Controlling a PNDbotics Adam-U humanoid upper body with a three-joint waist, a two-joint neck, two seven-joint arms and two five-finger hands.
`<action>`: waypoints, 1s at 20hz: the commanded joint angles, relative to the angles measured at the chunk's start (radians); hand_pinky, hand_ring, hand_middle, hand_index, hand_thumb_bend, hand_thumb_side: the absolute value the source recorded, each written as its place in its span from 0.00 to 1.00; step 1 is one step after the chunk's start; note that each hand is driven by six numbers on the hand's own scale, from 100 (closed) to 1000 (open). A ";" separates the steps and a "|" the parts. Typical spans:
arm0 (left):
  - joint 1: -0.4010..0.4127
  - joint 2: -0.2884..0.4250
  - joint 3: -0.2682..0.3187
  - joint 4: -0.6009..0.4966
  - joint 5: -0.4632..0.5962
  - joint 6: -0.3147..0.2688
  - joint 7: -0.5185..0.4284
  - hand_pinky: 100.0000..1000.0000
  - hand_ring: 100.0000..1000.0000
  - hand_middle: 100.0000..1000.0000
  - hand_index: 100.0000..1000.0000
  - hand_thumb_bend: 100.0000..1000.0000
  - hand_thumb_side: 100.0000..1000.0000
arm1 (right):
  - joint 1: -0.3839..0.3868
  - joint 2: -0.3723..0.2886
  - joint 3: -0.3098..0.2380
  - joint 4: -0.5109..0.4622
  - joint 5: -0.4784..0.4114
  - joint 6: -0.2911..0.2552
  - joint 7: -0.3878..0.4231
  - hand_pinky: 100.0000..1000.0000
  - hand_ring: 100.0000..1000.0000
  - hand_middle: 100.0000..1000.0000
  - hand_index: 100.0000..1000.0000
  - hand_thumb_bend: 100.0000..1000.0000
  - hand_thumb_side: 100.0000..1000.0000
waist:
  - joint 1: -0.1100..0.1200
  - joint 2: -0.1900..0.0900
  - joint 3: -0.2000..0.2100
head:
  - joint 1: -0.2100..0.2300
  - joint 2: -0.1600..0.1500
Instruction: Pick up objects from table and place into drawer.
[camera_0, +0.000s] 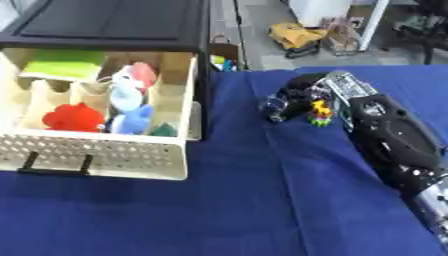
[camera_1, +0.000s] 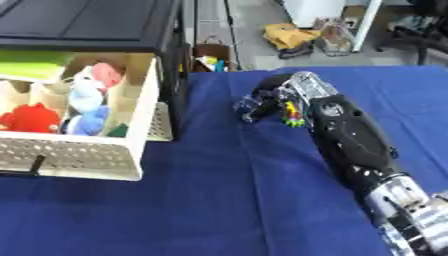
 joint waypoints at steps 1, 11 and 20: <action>-0.009 0.017 0.000 -0.013 -0.005 0.003 0.000 0.55 0.69 0.70 0.86 0.13 1.00 | -0.018 -0.009 -0.009 -0.003 0.012 0.009 -0.011 0.71 0.87 0.66 0.91 0.37 1.00 | 0.004 -0.015 0.003 | -0.005 -0.010; -0.011 0.016 -0.001 -0.013 -0.011 0.004 0.001 0.55 0.69 0.70 0.86 0.12 1.00 | -0.014 -0.004 -0.010 -0.001 0.017 0.021 -0.043 0.69 0.84 0.60 0.80 0.27 1.00 | 0.003 -0.012 0.007 | -0.009 -0.014; -0.012 0.017 0.000 -0.013 -0.013 0.001 0.002 0.55 0.69 0.70 0.86 0.12 1.00 | -0.006 -0.002 -0.005 0.006 0.030 0.030 -0.061 0.67 0.81 0.54 0.70 0.24 0.98 | 0.003 -0.011 0.011 | -0.015 -0.015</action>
